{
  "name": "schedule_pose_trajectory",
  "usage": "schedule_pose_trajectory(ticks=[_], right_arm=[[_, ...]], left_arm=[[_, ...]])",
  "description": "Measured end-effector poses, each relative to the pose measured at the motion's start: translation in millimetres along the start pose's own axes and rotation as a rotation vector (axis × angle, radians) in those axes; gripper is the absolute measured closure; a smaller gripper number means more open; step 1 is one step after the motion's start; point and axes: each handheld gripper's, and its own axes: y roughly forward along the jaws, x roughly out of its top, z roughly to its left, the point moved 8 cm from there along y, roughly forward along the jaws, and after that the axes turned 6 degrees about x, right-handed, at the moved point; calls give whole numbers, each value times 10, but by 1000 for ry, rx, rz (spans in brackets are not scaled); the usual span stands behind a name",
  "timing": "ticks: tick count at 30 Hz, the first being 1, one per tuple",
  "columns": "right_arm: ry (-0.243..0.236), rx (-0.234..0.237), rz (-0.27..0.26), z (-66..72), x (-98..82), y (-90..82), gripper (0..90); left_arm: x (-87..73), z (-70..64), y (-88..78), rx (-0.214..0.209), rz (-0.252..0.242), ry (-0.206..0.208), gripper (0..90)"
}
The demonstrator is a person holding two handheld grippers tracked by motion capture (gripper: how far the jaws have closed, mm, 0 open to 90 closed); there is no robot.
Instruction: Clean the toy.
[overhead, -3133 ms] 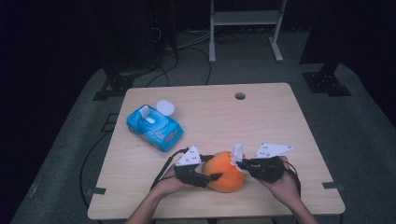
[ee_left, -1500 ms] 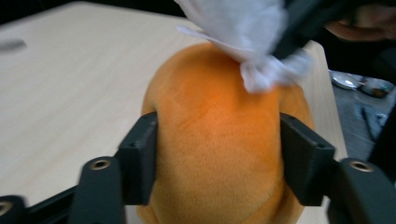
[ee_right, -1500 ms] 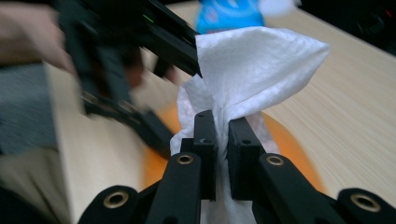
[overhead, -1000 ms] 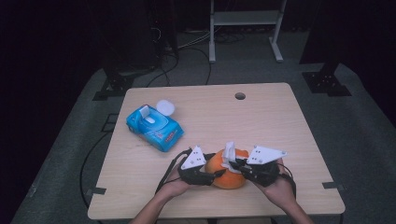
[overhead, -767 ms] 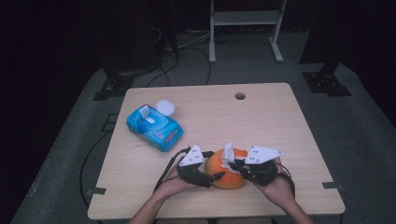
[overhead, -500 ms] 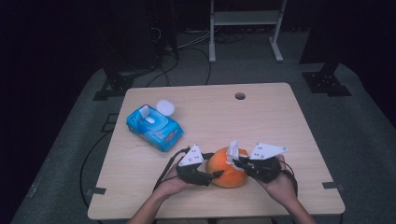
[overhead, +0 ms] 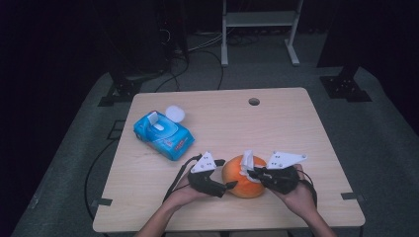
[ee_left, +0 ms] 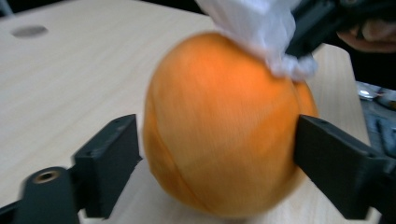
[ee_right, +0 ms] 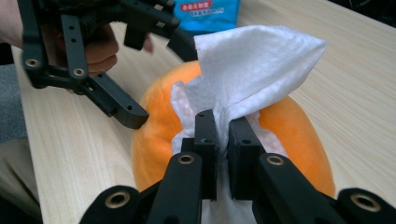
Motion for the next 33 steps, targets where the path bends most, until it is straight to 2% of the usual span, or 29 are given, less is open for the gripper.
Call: schedule_pose_trajectory(ticks=[3, 5, 7, 9, 11, 13, 16, 18, 19, 20, 21, 22, 24, 25, 26, 28, 32, 33], right_arm=[[4, -10, -12, 16, 34, -29, 832], [-34, -13, -42, 110, 127, -48, 831], [-61, 32, -74, 266, 232, -37, 831], [-115, 19, -47, 371, 272, 22, 830], [-134, 4, -22, 363, 258, 48, 832], [-106, -4, -30, 278, 236, 10, 832], [-66, -51, -40, 98, 204, -104, 831], [-33, -49, -32, 1, 147, -133, 831], [-21, -41, -28, -15, 115, -126, 832], [-15, -43, -18, -17, 85, -114, 832], [-13, -32, -13, -1, 65, -103, 832], [-10, -21, -14, 17, 63, -98, 832], [-24, -2, 5, 75, 61, -80, 832], [-32, 8, 22, 109, 60, -71, 833], [-39, 11, 29, 131, 69, -65, 832], [-57, 5, 30, 175, 107, -68, 832], [-113, 34, 14, 398, 232, -21, 830], [-132, 28, 22, 422, 246, 3, 830]], left_arm=[[41, -38, -19, 31, -2, 49, 375], [92, -84, -32, 35, -14, 74, 399], [138, -169, -27, 36, -19, 113, 408], [148, -225, -20, 42, -7, 149, 408], [129, -229, -11, 40, -8, 134, 409], [118, -215, -10, 36, -11, 125, 414], [105, -207, -16, 27, -10, 120, 411], [109, -190, -14, 17, -14, 92, 369], [120, -176, -15, 12, -19, 75, 327], [135, -149, -6, 17, -25, 35, 264], [136, -128, 3, 24, -21, 10, 156], [125, -116, 17, 23, -14, -17, 123], [73, -131, 45, -5, 2, -29, 111], [56, -160, 41, -31, 1, -27, 161], [51, -179, 36, -30, -5, -11, 254], [66, -213, 24, -15, -3, 39, 330], [113, -322, 26, -10, -11, 126, 370], [115, -336, 27, -5, -10, 142, 372]])
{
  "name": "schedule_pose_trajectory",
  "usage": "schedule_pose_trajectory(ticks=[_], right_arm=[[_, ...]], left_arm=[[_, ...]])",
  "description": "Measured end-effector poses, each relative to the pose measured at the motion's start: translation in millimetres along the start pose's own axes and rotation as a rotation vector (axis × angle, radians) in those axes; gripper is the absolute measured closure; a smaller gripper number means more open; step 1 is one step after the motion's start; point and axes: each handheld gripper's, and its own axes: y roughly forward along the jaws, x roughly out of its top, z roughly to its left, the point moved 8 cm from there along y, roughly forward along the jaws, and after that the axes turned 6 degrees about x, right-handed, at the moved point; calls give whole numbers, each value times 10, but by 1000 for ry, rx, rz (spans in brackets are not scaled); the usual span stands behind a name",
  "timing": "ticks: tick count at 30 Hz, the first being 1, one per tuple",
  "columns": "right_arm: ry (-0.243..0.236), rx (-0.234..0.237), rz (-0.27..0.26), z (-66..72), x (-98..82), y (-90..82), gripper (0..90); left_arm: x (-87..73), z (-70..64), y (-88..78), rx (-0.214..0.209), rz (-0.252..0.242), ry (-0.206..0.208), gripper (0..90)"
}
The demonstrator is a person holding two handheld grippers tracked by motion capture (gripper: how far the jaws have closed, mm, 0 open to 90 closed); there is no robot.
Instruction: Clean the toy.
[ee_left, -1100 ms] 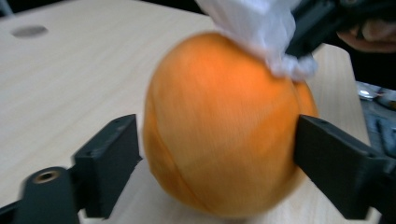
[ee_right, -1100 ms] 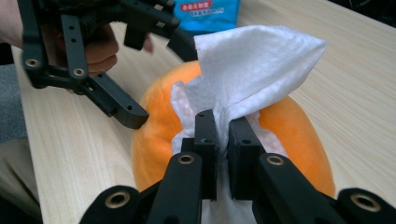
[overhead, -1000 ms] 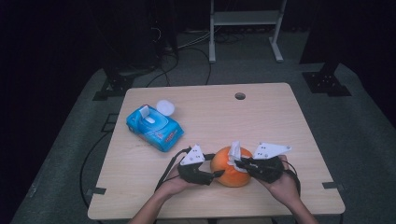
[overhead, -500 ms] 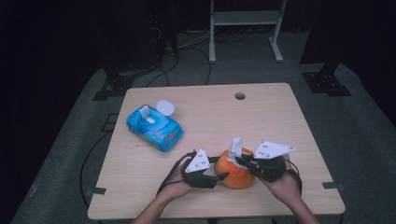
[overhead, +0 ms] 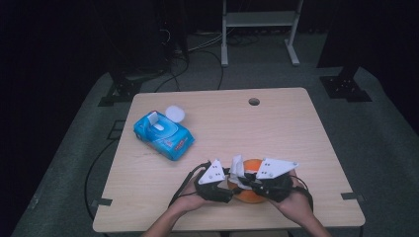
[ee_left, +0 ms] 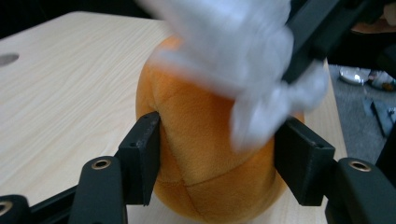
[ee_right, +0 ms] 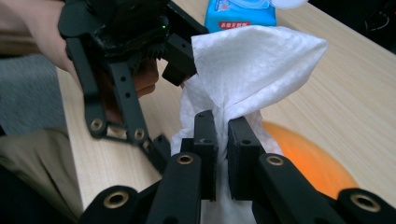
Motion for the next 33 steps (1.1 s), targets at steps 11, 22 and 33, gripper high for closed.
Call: schedule_pose_trajectory(ticks=[11, 22, 33], right_arm=[[130, -57, -12, -444, -251, -234, 830], [62, 56, 28, -91, -139, -110, 833], [82, -28, -25, -343, -128, -200, 833]], left_arm=[[-37, 81, -23, -47, -9, -89, 286], [-56, -22, 23, -75, 3, -51, 323], [-15, 22, -44, -30, -39, 69, 386]])
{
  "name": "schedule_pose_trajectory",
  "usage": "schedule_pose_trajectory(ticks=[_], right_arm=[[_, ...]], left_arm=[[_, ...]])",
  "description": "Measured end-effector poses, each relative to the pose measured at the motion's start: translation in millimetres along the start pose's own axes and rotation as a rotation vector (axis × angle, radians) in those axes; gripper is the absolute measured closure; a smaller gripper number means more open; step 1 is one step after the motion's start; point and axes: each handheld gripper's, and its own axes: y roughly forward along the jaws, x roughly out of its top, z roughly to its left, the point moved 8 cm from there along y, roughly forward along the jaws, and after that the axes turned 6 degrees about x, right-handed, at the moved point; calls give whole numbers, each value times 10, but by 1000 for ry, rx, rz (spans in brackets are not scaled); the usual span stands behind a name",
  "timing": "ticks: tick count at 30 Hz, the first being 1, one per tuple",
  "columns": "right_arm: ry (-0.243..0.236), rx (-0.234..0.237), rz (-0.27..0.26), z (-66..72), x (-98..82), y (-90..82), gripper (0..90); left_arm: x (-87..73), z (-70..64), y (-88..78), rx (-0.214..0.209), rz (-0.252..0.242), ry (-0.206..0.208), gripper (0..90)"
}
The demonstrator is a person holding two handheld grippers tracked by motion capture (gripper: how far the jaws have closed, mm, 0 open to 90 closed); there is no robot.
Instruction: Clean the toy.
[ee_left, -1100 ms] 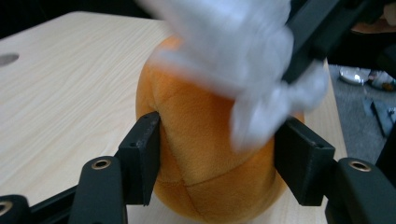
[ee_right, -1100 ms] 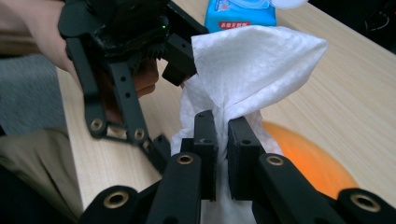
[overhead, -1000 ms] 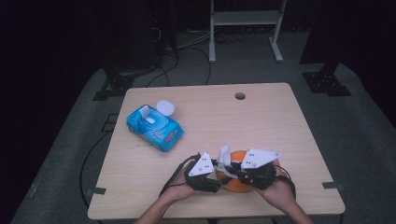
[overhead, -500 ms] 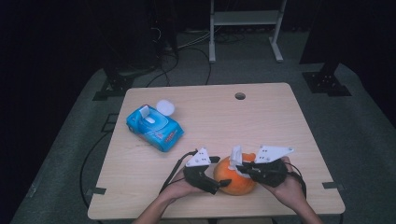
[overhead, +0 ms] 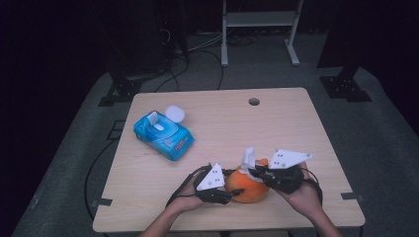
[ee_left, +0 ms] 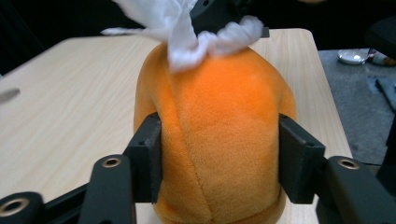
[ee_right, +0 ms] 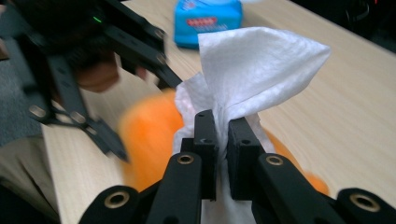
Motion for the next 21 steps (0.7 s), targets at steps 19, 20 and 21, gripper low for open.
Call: schedule_pose_trajectory(ticks=[19, 20, 21], right_arm=[[38, -11, -8, -18, -37, -33, 833], [39, -9, -2, -9, -48, -29, 834], [39, -7, 3, 0, -56, -20, 835]], left_arm=[[102, 23, -43, -3, -10, -4, 448], [105, 40, -49, 3, -7, 6, 448], [97, 58, -56, 3, -3, 11, 444]])
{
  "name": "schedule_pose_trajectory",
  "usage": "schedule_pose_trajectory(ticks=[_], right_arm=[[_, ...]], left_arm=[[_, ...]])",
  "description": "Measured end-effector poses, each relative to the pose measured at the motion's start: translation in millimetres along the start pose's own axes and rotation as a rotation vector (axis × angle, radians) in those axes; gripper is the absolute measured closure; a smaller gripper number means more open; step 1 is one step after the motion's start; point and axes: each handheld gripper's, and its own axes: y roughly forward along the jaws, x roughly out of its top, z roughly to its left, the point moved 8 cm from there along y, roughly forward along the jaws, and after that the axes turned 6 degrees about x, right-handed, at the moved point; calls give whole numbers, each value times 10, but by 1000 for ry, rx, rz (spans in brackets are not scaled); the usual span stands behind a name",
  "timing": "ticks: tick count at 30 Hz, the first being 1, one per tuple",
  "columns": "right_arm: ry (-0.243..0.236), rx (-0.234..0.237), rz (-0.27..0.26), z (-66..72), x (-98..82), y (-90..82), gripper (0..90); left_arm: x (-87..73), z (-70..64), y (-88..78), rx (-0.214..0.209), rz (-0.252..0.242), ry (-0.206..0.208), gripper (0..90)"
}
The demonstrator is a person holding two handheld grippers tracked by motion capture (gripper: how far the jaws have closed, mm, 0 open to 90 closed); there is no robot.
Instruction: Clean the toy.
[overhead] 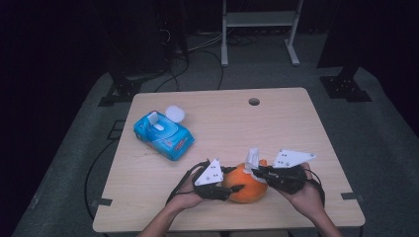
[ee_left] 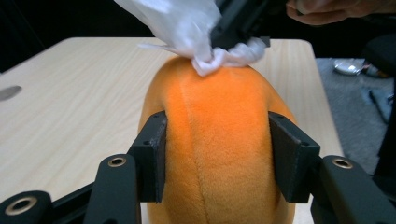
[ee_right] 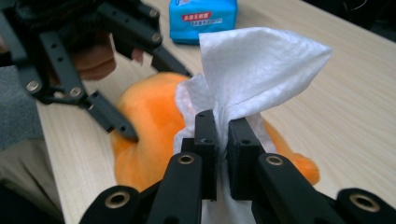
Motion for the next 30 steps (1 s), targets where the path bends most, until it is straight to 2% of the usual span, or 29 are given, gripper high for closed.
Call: schedule_pose_trajectory(ticks=[3, 7, 10, 14, 15, 17, 20, 22, 24, 25, 27, 28, 30], right_arm=[[3, 8, 18, 32, -27, 34, 836], [10, 14, 59, 94, -54, 54, 838], [10, 22, 76, 146, -60, 58, 839], [20, 35, 76, 158, -68, 76, 839], [22, 42, 73, 162, -68, 85, 839], [25, 42, 72, 167, -66, 103, 838], [27, 50, 82, 181, -65, 117, 837], [17, 41, 68, 207, -22, 108, 836], [-11, 67, 21, 301, 77, 118, 835], [-19, 67, 13, 333, 105, 139, 835], [-66, 48, 31, 384, 133, 212, 835], [-81, 38, 42, 383, 130, 231, 836], [-67, 36, 35, 342, 123, 208, 836]], left_arm=[[-42, 31, -4, -5, 15, -56, 355], [-82, 52, -6, 3, 54, -93, 220], [-99, 90, -32, 13, 59, -96, 224], [-22, 146, -83, 16, 9, -138, 225], [-15, 142, -84, 11, 8, -133, 225], [-41, 91, -61, -35, 26, -150, 222], [-103, 41, -17, -54, 45, -155, 221], [-101, 21, -15, -56, 42, -130, 280], [-80, -34, -3, -69, 28, -96, 319], [-71, -64, 5, -75, 27, -73, 330], [-72, -78, 1, -57, 40, -34, 360], [-79, -62, -12, -53, 40, -36, 381], [-108, -26, -25, -54, 31, -58, 398]])
